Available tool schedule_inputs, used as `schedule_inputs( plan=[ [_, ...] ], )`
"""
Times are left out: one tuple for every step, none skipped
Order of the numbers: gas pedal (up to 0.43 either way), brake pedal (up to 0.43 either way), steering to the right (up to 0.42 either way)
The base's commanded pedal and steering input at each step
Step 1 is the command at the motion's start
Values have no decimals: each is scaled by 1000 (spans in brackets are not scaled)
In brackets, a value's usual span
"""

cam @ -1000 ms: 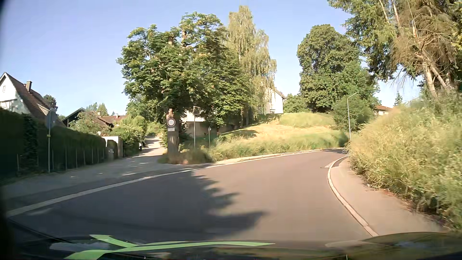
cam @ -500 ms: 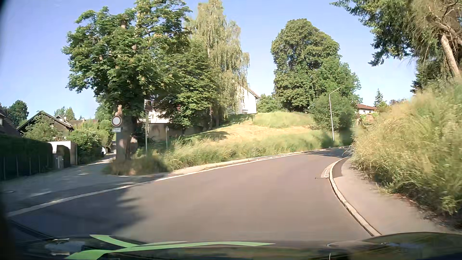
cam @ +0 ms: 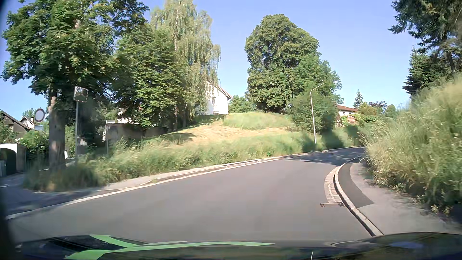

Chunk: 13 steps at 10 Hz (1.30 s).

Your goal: Follow the waypoints while adhering to traffic rules and regulations

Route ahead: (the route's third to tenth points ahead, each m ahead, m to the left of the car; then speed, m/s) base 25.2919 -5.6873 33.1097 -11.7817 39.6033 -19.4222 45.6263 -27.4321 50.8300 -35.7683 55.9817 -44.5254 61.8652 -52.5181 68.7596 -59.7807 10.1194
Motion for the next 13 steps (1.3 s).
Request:
schedule_inputs(
  plan=[
    [220, 0, 89],
    [228, 0, 94],
    [228, 0, 97],
    [228, 0, 101],
    [228, 0, 105],
    [228, 0, 110],
    [228, 0, 116],
    [228, 0, 121],
    [240, 0, 122],
    [240, 0, 122],
    [260, 0, 122],
    [260, 0, 122],
    [260, 0, 122]
  ],
)
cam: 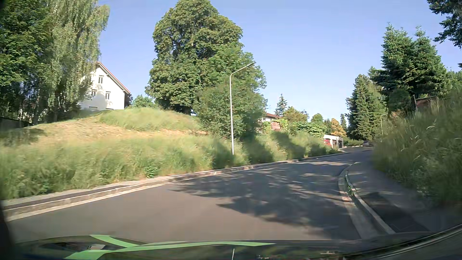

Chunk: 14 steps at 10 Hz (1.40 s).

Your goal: Follow the waypoints while adhering to traffic rules and regulations

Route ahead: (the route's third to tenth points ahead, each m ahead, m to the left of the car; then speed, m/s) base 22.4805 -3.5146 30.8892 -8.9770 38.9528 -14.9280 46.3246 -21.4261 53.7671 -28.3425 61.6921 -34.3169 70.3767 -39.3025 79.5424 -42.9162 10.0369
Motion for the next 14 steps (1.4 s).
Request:
schedule_inputs(
  plan=[
    [260, 0, 122],
    [268, 0, 122],
    [268, 0, 121],
    [268, 0, 113],
    [280, 0, 102],
    [287, 0, 96],
    [299, 0, 95],
    [311, 0, 100],
    [311, 0, 104],
    [311, 0, 105],
    [311, 0, 103],
    [319, 0, 100],
    [339, 0, 96],
    [339, 0, 93]
  ],
)
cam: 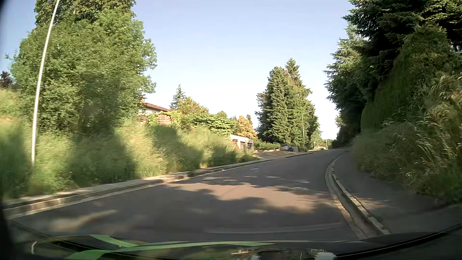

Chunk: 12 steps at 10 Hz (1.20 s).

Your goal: Follow the waypoints while adhering to traffic rules and regulations

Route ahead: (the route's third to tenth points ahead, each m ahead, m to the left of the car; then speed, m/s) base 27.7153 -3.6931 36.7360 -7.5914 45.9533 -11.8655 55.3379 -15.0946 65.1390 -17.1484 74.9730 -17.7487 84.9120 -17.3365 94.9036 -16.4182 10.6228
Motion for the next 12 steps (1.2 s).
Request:
schedule_inputs(
  plan=[
    [339, 0, 93],
    [339, 0, 93],
    [339, 0, 93],
    [339, 0, 93],
    [299, 0, 91],
    [299, 0, 88],
    [299, 0, 84],
    [299, 0, 79],
    [299, 0, 76],
    [299, 0, 76],
    [299, 0, 76],
    [299, 0, 74]
  ],
)
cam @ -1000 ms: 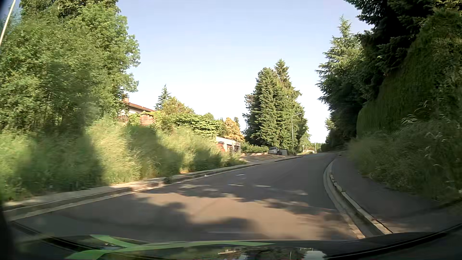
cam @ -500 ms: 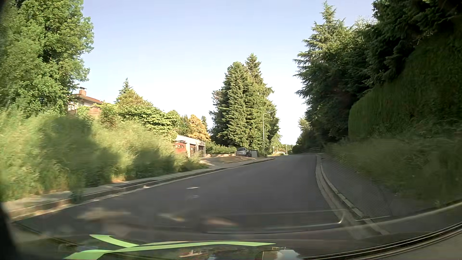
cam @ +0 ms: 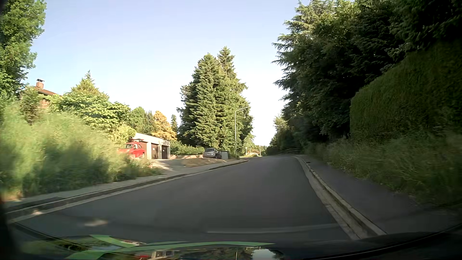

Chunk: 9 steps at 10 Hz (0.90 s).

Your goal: Follow the waypoints while adhering to traffic rules and regulations

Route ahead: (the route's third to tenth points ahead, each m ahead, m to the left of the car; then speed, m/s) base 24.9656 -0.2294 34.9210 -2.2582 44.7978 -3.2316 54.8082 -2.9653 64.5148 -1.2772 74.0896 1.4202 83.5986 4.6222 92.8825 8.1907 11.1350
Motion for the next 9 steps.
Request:
schedule_inputs(
  plan=[
    [299, 0, 71],
    [299, 0, 64],
    [299, 0, 59],
    [260, 0, 57],
    [248, 0, 55],
    [248, 0, 50],
    [248, 0, 41],
    [248, 0, 32],
    [260, 0, 26]
  ],
)
